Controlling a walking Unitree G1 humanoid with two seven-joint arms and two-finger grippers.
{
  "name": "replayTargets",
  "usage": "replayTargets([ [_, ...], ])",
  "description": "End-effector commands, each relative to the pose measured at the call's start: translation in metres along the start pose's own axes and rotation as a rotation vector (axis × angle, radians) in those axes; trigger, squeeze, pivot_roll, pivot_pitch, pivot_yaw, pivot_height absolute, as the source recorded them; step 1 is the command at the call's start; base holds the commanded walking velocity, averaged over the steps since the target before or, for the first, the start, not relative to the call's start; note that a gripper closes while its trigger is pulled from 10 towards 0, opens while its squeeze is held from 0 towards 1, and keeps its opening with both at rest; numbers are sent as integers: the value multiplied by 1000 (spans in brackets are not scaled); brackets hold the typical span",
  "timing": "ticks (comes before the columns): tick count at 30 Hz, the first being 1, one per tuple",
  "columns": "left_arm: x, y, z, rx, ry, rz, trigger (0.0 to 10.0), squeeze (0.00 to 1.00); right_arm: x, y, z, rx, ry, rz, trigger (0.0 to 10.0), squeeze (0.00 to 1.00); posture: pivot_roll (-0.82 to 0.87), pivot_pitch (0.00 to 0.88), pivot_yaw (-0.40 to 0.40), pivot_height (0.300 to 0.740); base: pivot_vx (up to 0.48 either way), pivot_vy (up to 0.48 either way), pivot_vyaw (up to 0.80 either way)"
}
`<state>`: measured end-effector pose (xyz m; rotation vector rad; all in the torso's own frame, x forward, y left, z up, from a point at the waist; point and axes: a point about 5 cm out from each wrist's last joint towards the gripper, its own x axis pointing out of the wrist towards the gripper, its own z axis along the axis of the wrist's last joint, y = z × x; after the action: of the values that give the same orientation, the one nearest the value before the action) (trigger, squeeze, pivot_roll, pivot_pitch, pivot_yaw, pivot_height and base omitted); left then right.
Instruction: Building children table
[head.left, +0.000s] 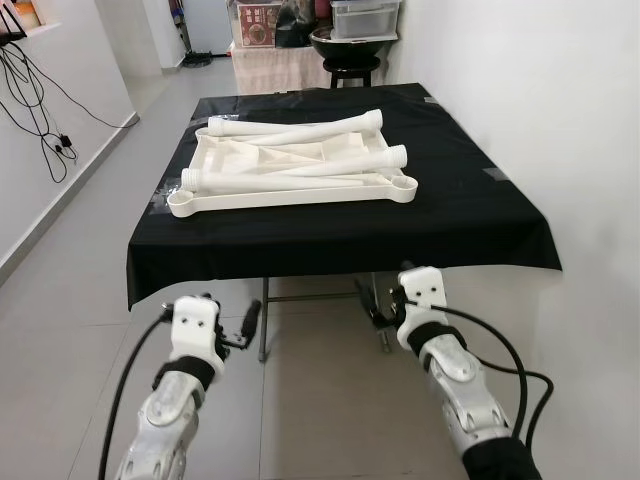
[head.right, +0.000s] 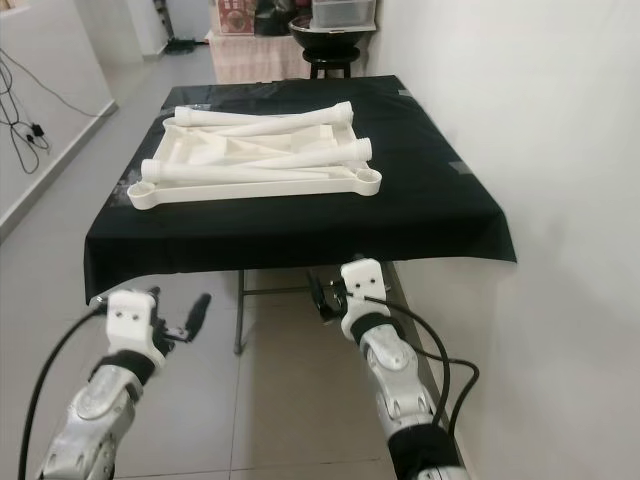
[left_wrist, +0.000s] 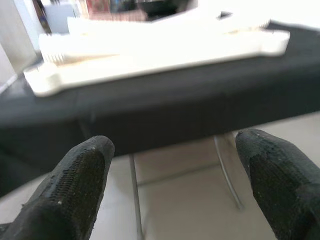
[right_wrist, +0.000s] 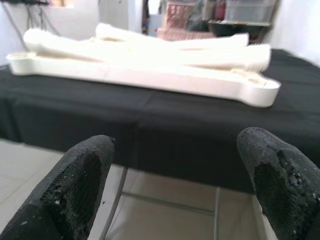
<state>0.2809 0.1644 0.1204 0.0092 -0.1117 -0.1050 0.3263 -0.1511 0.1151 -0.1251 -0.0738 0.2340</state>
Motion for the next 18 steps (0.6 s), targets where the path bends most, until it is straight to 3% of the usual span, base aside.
replayTargets([
  [1, 3, 4, 7, -17, -1, 16, 10000, 0, 5, -2, 10, 18, -33, -6, 10000, 0, -134, 0, 48, 740, 277, 0, 788],
  [3, 4, 4, 14, -25, 0, 9, 10000, 0, 6, -3, 18, 14, -41, -19, 10000, 0, -134, 0, 49, 740, 277, 0, 788],
  [6, 5, 5, 20, -5, -10, 4, 10000, 0, 8, -9, 18, 90, -16, -72, 10000, 0, -136, 0, 53, 740, 285, 0, 0],
  [8, 5, 7, 20, -3, 0, 7, 10000, 0, 9, -3, 19, 112, -25, -26, 10000, 0, -122, 0, 55, 740, 349, 0, 209],
  [11, 5, 7, 20, 1, 3, 4, 10000, 0, 10, 3, 22, 105, -41, 6, 10000, 0, -117, 0, 52, 740, 350, 0, 800],
  [18, 8, 0, 23, -13, 10, -30, 10000, 0, 13, -2, 26, 97, -40, -1, 10000, 0, -126, 0, 44, 740, 353, 0, 0],
])
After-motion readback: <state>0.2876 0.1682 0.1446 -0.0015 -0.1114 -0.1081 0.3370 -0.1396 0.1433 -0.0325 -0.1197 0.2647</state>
